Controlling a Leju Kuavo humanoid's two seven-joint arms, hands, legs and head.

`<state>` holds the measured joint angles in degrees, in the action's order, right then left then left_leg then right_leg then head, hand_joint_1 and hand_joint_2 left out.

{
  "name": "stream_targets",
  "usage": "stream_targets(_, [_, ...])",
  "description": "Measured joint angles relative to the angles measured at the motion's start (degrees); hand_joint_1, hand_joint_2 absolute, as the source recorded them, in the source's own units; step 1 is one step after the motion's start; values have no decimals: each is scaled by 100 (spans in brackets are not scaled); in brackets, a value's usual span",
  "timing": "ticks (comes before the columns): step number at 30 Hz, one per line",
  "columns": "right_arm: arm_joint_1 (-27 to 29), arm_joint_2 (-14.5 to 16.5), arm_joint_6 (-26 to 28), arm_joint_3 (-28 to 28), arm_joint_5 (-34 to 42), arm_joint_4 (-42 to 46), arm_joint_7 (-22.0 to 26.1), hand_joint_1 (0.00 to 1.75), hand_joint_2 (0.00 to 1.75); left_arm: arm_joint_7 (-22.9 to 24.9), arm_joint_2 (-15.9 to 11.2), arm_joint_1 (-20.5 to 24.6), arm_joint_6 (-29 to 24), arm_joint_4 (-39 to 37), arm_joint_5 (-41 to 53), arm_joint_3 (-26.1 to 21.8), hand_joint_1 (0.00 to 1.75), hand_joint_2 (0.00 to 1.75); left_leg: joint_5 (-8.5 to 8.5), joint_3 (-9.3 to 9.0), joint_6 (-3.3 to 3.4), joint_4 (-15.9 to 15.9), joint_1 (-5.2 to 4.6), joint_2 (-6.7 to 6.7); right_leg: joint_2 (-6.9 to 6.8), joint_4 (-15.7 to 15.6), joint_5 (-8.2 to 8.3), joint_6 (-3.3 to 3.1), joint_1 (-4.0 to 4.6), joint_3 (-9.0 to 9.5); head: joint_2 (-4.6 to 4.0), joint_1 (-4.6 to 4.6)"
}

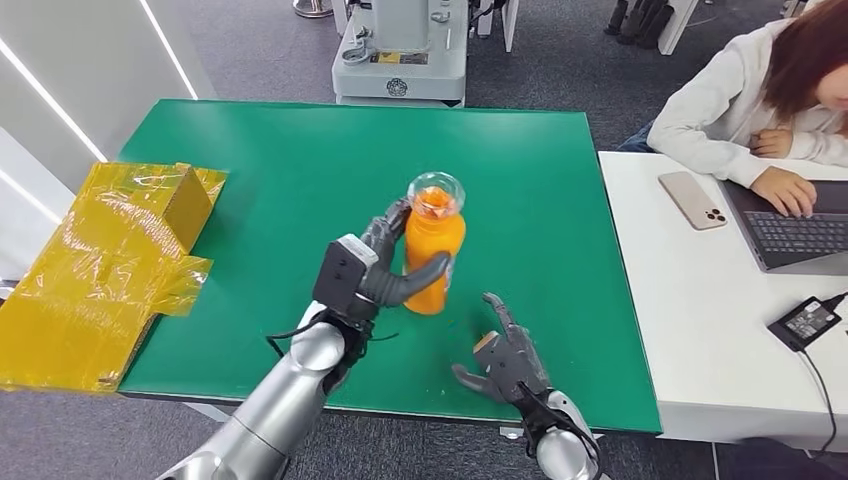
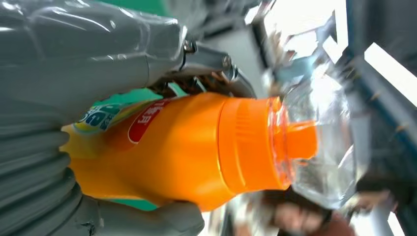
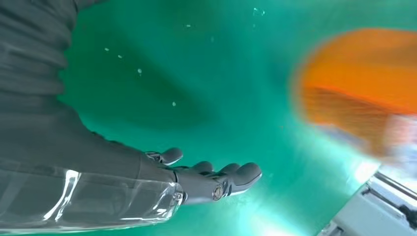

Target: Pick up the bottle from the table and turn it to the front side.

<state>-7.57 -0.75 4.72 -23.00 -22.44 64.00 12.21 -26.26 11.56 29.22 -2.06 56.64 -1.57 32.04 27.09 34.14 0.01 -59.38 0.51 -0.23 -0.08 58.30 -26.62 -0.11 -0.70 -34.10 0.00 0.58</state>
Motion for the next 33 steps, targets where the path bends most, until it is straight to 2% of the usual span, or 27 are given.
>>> stream_targets(4, [53,32,-104,110,-31,204,-4,0,175,-39,-249,93,-413,419,636,-394,175,175,-1,-1,-1,0,2,0,1,3,0,-1,1,0,0,-2])
stream_targets(7, [43,80,-163,183,-34,292,-14,0,175,-121,-404,195,-1003,643,1461,-580,175,175,-2,0,-1,-1,1,-1,-1,4,1,-1,1,1,0,-2])
stream_targets(12, [44,108,-231,257,-32,514,-1,0,175,-5,-719,442,-2571,722,4280,-618,175,175,-2,0,-1,-2,0,-1,0,3,1,-1,-1,1,0,-2])
stream_targets(14, [55,108,-275,299,-19,642,7,0,175,247,-882,555,-3087,614,5457,-618,175,175,-2,-1,-1,-2,-1,1,1,2,1,-1,-1,1,0,-3])
stream_targets(17, [93,103,-299,354,26,830,33,0,175,837,-1194,720,-3573,315,7165,-620,175,175,-2,-4,-1,-1,0,6,7,3,1,-1,0,1,0,-2])
stream_targets(19, [155,87,-296,397,66,964,49,0,175,1128,-1437,797,-3689,100,8000,-632,175,175,-2,-8,-1,-1,1,12,13,4,1,-2,0,0,0,0])
stream_targets(22, [301,26,-284,468,138,1177,75,0,175,1511,-1769,895,-3718,-363,8657,-626,175,175,-2,-8,-2,0,2,17,17,6,0,-3,1,-2,0,-2])
stream_targets(28, [714,-192,-182,563,340,1604,142,0,175,2204,-2272,1134,-3703,-1871,8775,-179,175,175,-1,-8,-2,1,1,28,29,6,0,-3,0,-7,0,-2])
stream_targets(33, [1108,-347,-35,610,408,1914,156,0,175,2264,-2479,1069,-3525,-2823,8743,140,175,175,3,-2,-6,2,1,29,31,4,-1,-3,0,-10,0,-3])
